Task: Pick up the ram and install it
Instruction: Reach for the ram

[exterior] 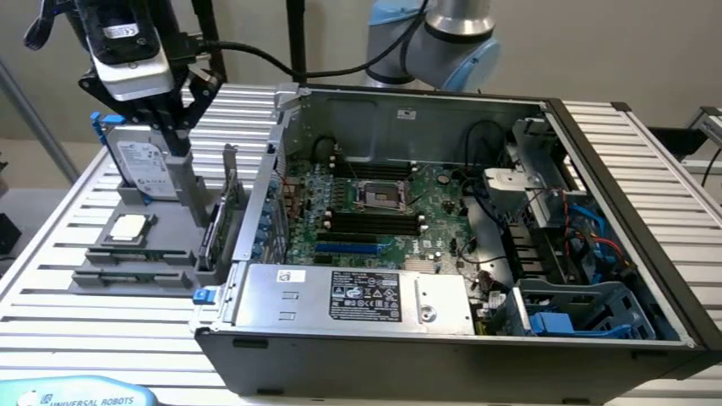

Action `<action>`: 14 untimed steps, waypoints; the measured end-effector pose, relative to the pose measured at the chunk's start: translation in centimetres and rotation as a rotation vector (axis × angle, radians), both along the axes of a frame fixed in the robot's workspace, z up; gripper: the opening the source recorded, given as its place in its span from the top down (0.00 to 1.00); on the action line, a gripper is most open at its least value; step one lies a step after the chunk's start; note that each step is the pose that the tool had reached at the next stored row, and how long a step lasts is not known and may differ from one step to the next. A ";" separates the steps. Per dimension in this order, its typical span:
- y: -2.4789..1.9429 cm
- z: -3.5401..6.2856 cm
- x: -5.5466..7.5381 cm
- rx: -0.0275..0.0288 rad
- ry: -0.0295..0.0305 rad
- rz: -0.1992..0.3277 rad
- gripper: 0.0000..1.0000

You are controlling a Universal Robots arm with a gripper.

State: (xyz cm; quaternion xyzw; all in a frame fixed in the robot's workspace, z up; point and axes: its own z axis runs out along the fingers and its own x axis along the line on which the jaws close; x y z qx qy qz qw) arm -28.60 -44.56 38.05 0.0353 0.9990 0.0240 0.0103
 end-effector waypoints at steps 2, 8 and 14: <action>-0.14 -0.12 -0.9 0.0000 0.0000 0.000 0.89; -0.48 -0.52 -3.6 0.0000 0.0000 0.000 0.89; -0.58 -1.11 -6.4 0.0001 0.0000 0.000 0.89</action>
